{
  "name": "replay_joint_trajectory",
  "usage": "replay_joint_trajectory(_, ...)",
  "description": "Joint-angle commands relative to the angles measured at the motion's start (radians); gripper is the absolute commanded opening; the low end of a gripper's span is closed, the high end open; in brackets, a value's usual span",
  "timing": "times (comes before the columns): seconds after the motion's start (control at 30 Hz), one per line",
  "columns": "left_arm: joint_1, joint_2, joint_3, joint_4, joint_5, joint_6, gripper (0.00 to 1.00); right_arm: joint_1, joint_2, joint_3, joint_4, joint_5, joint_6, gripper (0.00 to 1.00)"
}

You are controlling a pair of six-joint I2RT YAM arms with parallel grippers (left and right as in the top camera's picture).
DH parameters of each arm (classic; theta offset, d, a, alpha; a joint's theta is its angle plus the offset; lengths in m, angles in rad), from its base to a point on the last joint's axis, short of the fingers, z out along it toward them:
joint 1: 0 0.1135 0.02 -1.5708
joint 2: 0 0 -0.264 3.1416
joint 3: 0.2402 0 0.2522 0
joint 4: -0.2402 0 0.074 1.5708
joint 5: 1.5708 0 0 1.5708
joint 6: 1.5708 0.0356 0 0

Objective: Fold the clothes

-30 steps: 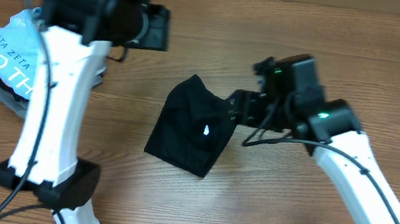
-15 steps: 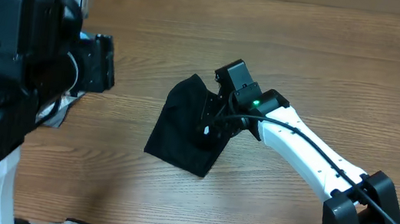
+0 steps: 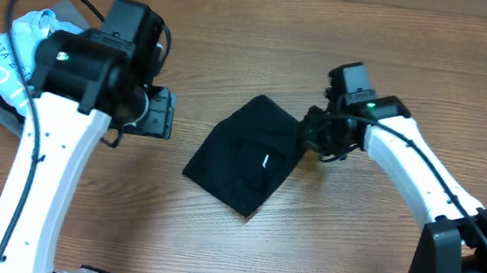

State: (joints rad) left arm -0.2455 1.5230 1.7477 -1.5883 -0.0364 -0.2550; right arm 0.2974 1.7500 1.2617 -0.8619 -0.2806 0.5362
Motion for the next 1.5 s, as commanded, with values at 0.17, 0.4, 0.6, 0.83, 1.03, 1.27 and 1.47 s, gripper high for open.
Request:
replay_joint_trajectory(0.17,-0.054,-0.006,-0.433,0.275,0.187,0.009,0.69,-0.078,-0.043,0.003,-0.013,0.047,-0.171,0.51)
replay_joint_trajectory(0.4,-0.105,-0.006,-0.716,0.526,0.264,0.008,0.74,-0.112,-0.044,0.002,-0.107,-0.162,-0.273,0.50)
replay_joint_trajectory(0.6,-0.113,-0.006,-0.903,0.820,0.291,0.001,0.75,-0.054,-0.043,0.002,-0.081,-0.202,-0.271,0.54)
replay_joint_trajectory(0.83,-0.113,-0.006,-1.003,0.959,0.288,-0.006,0.38,-0.006,-0.033,0.001,0.025,-0.008,-0.124,0.25)
replay_joint_trajectory(1.03,-0.113,-0.006,-1.006,0.902,0.259,-0.003,0.14,-0.037,-0.033,0.001,0.108,0.161,-0.116,0.10)
replay_joint_trajectory(1.27,-0.113,-0.007,-1.005,0.870,0.240,-0.003,0.12,-0.122,-0.033,0.003,0.068,0.197,-0.120,0.40)
replay_joint_trajectory(1.47,-0.113,-0.007,-0.957,0.783,0.251,-0.002,0.22,-0.156,-0.072,0.009,-0.085,-0.053,-0.234,0.45)
